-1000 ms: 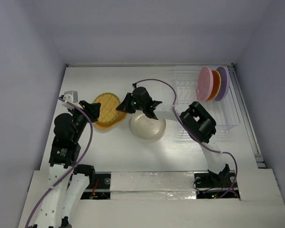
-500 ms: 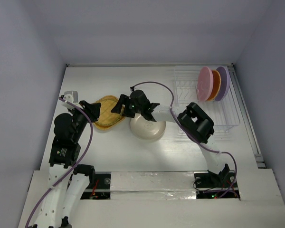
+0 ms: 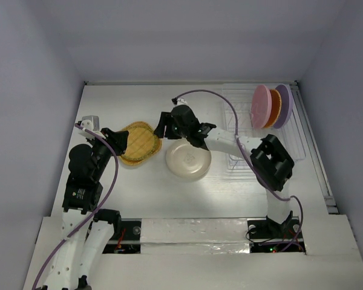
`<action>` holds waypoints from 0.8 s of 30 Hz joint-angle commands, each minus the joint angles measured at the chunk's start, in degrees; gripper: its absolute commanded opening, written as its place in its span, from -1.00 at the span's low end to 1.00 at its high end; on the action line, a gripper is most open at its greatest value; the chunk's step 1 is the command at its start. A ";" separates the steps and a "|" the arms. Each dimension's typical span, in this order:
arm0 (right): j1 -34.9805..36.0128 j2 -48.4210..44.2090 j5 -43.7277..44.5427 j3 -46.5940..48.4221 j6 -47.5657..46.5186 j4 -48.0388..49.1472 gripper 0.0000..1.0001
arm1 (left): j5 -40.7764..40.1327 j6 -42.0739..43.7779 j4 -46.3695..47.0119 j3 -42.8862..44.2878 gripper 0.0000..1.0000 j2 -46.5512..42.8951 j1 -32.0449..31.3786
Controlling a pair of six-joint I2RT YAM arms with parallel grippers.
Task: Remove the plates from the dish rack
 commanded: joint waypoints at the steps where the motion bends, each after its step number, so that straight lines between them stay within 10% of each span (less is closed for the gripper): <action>1: 0.68 -8.08 11.13 -0.74 -8.07 -6.30 -0.67 | 0.70 0.03 2.15 1.96 -0.59 -0.72 0.28; 3: -0.10 -12.05 16.44 -2.66 -11.67 -9.90 -1.00 | 0.70 0.12 2.15 1.96 -0.59 -0.81 0.28; 12: -22.94 -34.38 27.88 -14.45 -18.36 -15.72 -0.97 | 1.14 0.03 2.41 1.87 -0.57 -1.08 0.28; 19: -32.36 -33.61 35.97 -17.88 -21.53 -17.66 0.19 | 1.31 -0.05 2.59 1.87 -0.57 -0.73 0.28; 24: -35.62 -29.21 34.13 -15.34 -22.68 -18.36 0.24 | 1.31 -0.05 2.59 1.87 -0.57 -0.55 0.28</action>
